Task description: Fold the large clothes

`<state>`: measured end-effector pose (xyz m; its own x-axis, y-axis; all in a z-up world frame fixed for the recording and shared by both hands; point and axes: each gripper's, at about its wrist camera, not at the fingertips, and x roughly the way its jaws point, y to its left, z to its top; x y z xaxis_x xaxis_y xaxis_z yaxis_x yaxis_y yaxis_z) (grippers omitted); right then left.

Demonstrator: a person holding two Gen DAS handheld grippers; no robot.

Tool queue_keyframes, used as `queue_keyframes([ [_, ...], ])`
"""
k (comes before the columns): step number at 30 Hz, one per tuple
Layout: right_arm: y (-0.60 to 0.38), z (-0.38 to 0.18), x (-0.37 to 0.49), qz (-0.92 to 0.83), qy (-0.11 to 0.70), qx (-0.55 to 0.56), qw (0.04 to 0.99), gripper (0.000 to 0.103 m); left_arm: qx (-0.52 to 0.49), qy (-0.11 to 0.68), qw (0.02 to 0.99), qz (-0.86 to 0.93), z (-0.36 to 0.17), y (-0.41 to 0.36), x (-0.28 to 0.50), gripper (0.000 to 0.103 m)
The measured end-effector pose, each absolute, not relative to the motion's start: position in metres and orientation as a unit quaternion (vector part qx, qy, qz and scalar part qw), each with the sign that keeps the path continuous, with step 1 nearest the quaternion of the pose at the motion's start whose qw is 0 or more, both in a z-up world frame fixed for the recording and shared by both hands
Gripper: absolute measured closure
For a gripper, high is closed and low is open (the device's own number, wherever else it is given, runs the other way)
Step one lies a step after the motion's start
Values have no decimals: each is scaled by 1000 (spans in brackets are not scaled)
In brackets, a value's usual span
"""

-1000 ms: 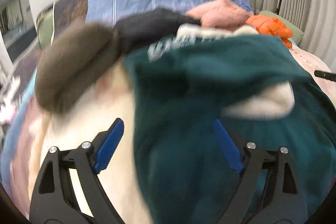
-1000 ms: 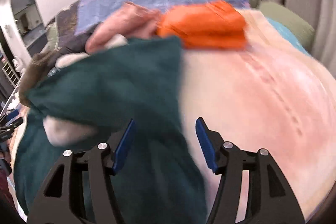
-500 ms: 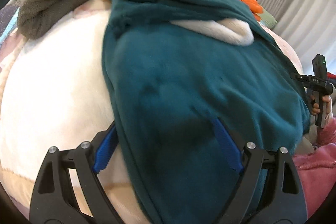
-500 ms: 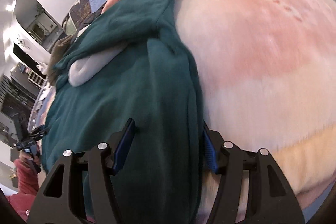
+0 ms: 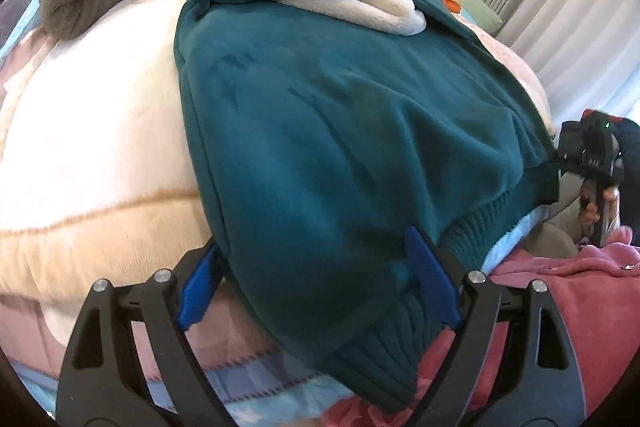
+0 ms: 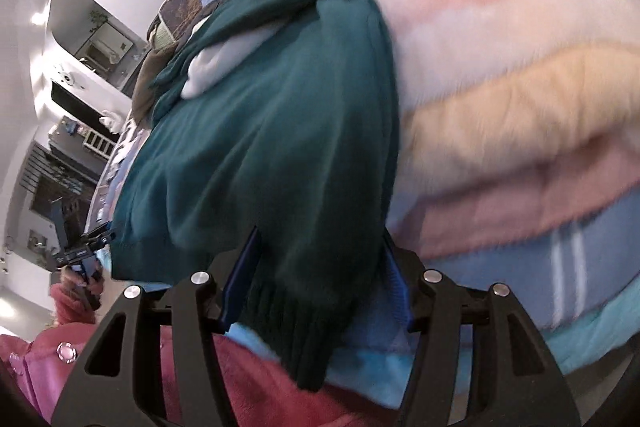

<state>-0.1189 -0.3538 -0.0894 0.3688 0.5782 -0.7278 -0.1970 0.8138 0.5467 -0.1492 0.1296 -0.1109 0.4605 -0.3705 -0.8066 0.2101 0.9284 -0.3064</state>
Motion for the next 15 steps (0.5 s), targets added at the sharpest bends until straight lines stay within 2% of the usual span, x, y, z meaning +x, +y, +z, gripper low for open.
queue_keyframes([
  [2,-355,-88,-118,232,502,194,811,59,-85,488,853,-166,-113,129,-154,20],
  [3,-356,-86,-117,231,500,201,810,73,-89,484,856,-157,-113,130,-153,38],
  [4,-357,-78,-117,239,492,214,809,76,-95,483,858,-150,-112,132,-154,59],
  [6,-354,-58,-121,252,468,211,820,78,-117,466,866,-138,-100,136,-153,78],
  [9,-349,-18,-126,267,424,198,843,79,-124,409,893,-144,-67,136,-163,82],
  [15,-356,32,-109,317,345,273,840,80,-154,299,930,-152,-7,143,-169,85],
])
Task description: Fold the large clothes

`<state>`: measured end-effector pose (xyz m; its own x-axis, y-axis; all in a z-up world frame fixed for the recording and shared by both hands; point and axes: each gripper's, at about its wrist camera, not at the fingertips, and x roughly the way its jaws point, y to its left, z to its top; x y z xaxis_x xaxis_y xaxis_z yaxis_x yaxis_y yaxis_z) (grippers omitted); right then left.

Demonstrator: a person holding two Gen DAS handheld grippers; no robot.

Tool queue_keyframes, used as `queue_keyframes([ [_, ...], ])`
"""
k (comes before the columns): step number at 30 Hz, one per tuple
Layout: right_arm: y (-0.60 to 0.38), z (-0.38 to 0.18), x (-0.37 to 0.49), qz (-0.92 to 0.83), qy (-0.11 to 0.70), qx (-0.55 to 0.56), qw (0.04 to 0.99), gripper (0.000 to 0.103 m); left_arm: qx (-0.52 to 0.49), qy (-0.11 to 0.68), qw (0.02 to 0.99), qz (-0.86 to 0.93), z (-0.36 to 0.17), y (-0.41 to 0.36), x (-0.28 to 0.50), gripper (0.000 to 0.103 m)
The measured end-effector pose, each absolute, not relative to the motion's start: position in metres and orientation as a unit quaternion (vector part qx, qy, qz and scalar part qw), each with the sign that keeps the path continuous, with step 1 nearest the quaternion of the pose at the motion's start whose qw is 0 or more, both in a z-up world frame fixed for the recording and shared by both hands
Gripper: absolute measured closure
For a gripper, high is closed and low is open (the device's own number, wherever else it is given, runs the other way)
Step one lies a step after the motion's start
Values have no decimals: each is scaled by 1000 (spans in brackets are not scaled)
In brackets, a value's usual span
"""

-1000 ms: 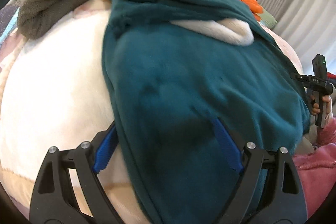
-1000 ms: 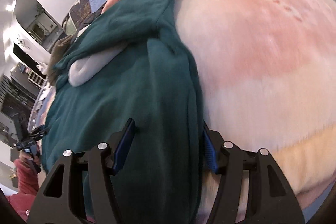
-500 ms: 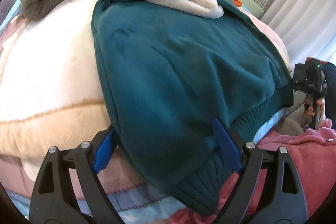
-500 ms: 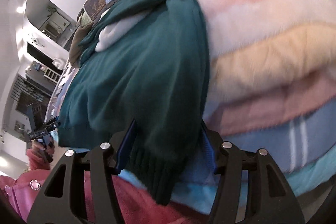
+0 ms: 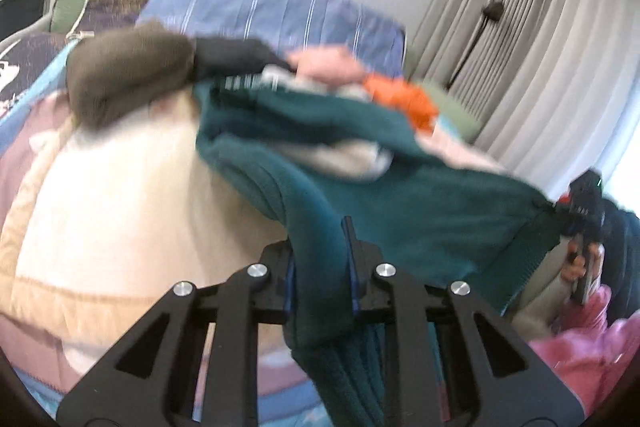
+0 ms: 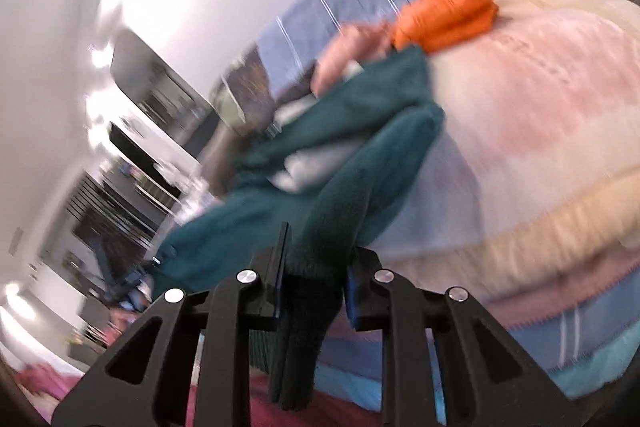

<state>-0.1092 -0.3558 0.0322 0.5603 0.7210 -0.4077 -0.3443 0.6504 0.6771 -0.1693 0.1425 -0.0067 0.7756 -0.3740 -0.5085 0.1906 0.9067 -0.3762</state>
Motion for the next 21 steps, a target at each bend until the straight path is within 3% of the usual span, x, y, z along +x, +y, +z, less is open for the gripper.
queue_keyframes([
  [6,-369,67,-134,328,303,283,849,81,-185,252,937,-156,28,157,-192,85],
  [11,-371,82,-150,307,291,251,871,81,-189,265,935,-139,37,154,-218,82],
  [21,-349,59,-39,284,313,312,851,80,-269,305,908,-102,19,185,-126,81],
])
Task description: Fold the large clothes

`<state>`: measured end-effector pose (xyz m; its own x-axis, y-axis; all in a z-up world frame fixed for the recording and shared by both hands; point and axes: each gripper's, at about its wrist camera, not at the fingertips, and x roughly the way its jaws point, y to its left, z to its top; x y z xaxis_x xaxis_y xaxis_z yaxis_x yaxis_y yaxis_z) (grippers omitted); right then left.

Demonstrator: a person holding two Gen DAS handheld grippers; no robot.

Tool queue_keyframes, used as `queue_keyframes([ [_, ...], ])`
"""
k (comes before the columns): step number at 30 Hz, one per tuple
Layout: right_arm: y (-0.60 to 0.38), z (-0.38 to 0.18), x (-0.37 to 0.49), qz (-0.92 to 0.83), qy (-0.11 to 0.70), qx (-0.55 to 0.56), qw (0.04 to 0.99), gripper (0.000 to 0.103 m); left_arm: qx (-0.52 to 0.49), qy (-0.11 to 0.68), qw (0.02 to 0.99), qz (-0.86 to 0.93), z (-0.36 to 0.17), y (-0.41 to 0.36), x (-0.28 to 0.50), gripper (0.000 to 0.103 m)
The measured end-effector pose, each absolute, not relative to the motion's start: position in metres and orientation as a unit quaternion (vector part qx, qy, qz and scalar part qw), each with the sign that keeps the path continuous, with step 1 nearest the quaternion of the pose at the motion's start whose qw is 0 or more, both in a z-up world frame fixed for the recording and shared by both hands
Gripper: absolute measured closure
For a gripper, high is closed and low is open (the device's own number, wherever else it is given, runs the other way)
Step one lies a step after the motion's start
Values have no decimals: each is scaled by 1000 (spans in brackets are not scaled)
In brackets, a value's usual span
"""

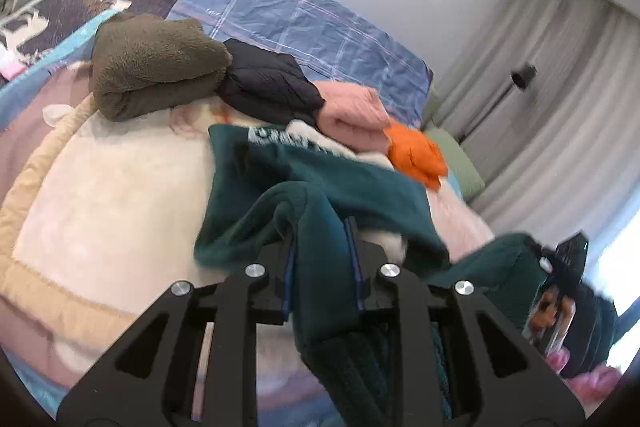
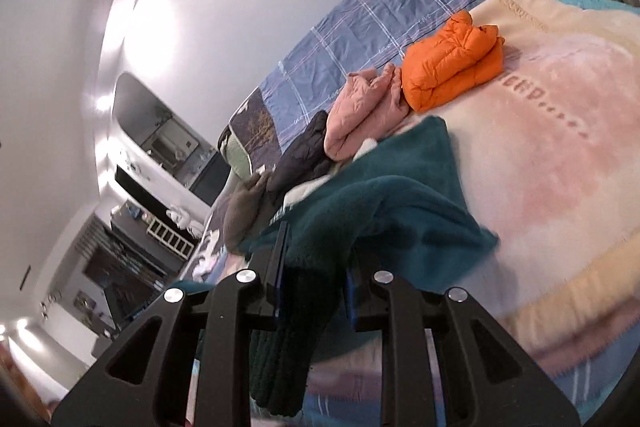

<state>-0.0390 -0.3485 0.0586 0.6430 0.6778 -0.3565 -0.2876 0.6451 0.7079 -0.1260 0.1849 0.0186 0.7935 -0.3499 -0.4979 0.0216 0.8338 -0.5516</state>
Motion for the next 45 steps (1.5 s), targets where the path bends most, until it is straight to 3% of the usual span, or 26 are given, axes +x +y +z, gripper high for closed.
queue_keyframes([
  [6,-329,52,45,215,320,296,874,80,-307,343,886,-55,6,197,-20,81],
  [11,-316,-12,121,144,379,275,871,80,-320,387,865,-17,-44,209,57,78],
  [14,-310,-47,135,125,394,269,870,79,-353,391,850,-32,-80,218,72,77],
  [17,-315,-43,131,158,388,272,866,73,-349,374,856,-67,-74,224,61,71],
  [20,-322,-22,120,200,388,265,860,64,-333,366,865,-83,-50,227,43,50],
  [21,-323,-15,114,208,384,261,861,60,-315,356,878,-59,-40,229,36,20],
  [22,-324,-6,106,222,376,255,863,53,-289,336,896,-23,-28,229,25,16],
  [23,-322,2,100,233,371,250,864,49,-257,308,916,3,-13,230,13,16],
  [25,-322,14,83,233,351,237,876,27,-246,278,929,7,4,233,-7,16],
  [27,-321,28,66,210,315,207,902,17,-246,258,934,-19,13,227,-23,16],
  [31,-307,44,44,192,275,111,935,11,-139,240,959,-57,22,182,-48,14],
  [35,-281,33,51,173,294,15,940,11,-44,271,960,-62,11,146,-27,14],
  [45,-245,9,135,213,333,-115,911,11,-56,338,935,-96,-5,165,102,13],
])
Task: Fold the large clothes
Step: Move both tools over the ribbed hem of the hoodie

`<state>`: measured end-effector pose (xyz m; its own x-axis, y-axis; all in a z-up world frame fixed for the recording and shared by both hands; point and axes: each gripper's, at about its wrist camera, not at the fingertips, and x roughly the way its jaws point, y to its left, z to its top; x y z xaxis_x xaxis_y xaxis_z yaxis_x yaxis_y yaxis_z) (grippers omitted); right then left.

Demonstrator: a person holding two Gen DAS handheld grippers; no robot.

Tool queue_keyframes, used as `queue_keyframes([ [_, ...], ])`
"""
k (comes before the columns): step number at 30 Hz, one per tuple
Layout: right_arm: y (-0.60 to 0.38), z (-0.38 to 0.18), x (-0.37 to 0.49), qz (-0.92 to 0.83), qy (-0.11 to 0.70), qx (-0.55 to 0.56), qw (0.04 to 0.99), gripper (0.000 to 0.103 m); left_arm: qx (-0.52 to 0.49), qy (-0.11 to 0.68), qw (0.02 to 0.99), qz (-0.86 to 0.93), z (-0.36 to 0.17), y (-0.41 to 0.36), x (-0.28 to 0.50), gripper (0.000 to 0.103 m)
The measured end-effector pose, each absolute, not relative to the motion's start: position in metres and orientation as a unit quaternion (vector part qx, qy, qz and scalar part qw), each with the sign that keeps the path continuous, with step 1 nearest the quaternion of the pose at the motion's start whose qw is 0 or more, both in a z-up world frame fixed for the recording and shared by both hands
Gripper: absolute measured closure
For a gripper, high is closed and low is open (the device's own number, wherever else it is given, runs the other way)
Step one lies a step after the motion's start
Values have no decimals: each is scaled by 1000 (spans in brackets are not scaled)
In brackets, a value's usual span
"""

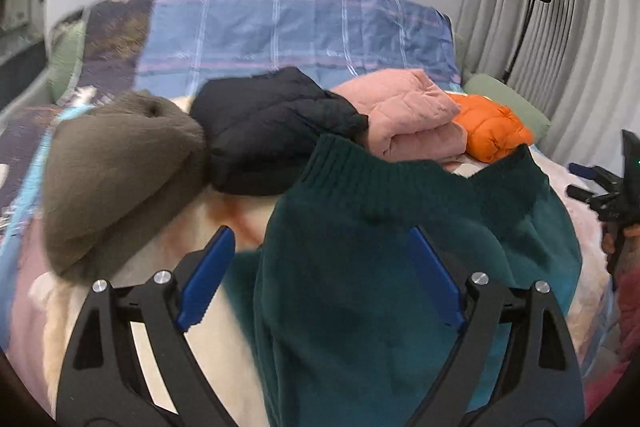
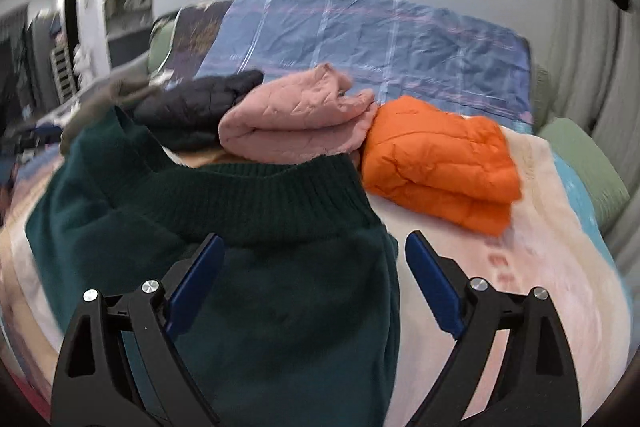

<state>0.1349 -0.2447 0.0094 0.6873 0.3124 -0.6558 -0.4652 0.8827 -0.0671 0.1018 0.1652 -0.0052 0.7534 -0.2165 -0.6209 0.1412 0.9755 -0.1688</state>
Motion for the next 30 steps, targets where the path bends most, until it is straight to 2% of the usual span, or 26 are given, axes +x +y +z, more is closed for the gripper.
queue_keyframes([
  [4,-244,-8,173,231,376,-115,890,11,-73,388,912,-109,-28,173,144,14],
  [5,-243,-11,179,237,381,-104,887,11,-87,392,908,-123,-33,174,153,15],
  [6,-245,-13,186,245,383,-89,886,11,-92,389,907,-135,-36,171,157,23],
  [7,-244,-15,188,248,383,-83,886,21,-94,380,907,-158,-36,168,158,42],
  [8,-243,-16,190,249,386,-81,885,32,-89,374,908,-166,-36,164,158,49],
  [9,-241,-18,194,246,392,-80,883,61,-81,372,909,-168,-36,160,159,68],
  [10,-241,-18,196,238,392,-74,886,82,-73,373,909,-171,-37,157,160,85],
  [11,-244,-16,198,235,388,-59,889,85,-69,369,910,-174,-38,154,160,86],
  [12,-248,-13,197,238,380,-40,893,94,-69,363,914,-168,-37,154,158,87],
  [18,-285,10,197,230,346,66,907,95,-91,304,942,-108,-22,176,136,89],
  [21,-272,-14,215,207,381,42,900,95,-99,339,932,-89,-45,186,148,89],
  [23,-260,-30,221,200,399,19,895,89,-67,370,924,-69,-67,177,159,88],
  [24,-257,-35,223,203,402,19,893,80,-61,377,922,-63,-72,174,160,88],
  [25,-257,-37,223,211,402,23,891,65,-62,378,922,-62,-73,174,160,88],
  [26,-260,-37,223,213,402,28,890,55,-67,376,922,-64,-71,176,159,87],
  [27,-263,-37,223,210,400,35,891,45,-71,376,922,-64,-69,178,157,83],
  [28,-268,-37,224,217,404,50,887,38,-72,381,920,-66,-69,180,155,78],
  [30,-271,-44,231,225,425,64,875,34,-74,391,915,-67,-74,183,155,72],
])
